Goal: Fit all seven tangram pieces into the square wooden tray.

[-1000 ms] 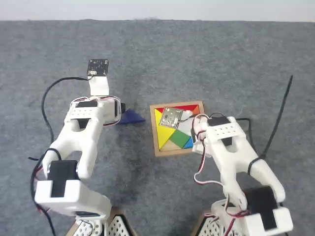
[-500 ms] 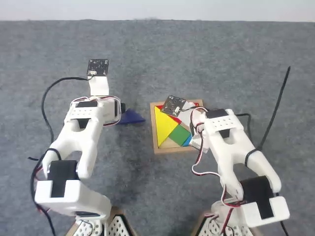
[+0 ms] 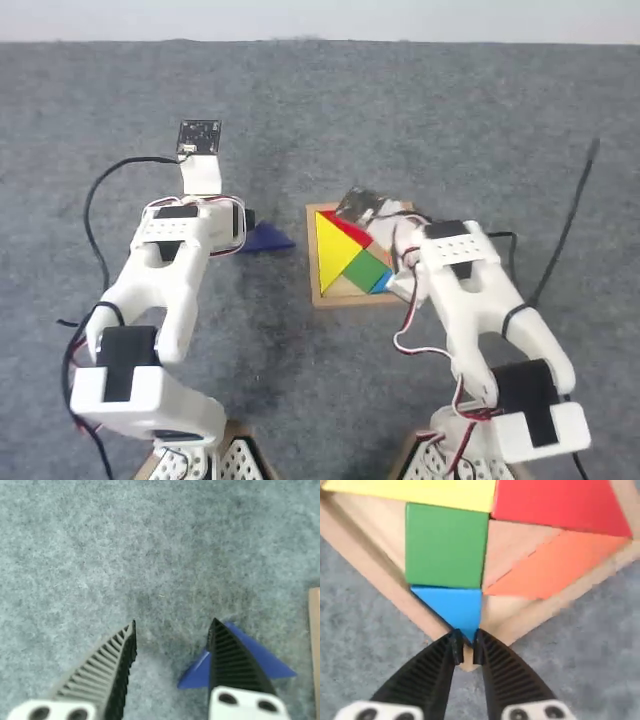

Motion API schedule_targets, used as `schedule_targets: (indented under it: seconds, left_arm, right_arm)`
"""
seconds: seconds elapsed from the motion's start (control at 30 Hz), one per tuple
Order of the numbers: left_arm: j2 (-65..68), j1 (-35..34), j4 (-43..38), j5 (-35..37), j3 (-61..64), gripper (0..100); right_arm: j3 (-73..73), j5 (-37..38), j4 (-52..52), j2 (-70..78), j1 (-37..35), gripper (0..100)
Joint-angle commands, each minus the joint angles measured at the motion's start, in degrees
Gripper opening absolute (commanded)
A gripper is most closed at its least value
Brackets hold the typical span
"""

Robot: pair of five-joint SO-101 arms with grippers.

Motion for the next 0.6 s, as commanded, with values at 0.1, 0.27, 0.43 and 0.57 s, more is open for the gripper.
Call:
schedule_targets:
  seconds: [0.1,0.27,0.43,0.57]
  left_arm:
    - [-0.3,0.4,0.6,-0.5,-2.5,22]
    - [-0.3,0.4,0.6,-0.5,-2.5,22]
    - [-0.3,0.4,0.6,-0.5,-2.4,22]
    - [-0.3,0.4,0.6,-0.5,-2.4,22]
  right_arm:
    - [0.6,-1.4,1.9,-10.0,1.9,0.9]
    - [3.0,-1.3,1.4,-14.4,1.0,1.8]
    - [2.8,-1.1,1.5,-12.0,-3.8,12.4]
    - [2.8,-1.0,-1.2,-6.1,-4.8,13.2]
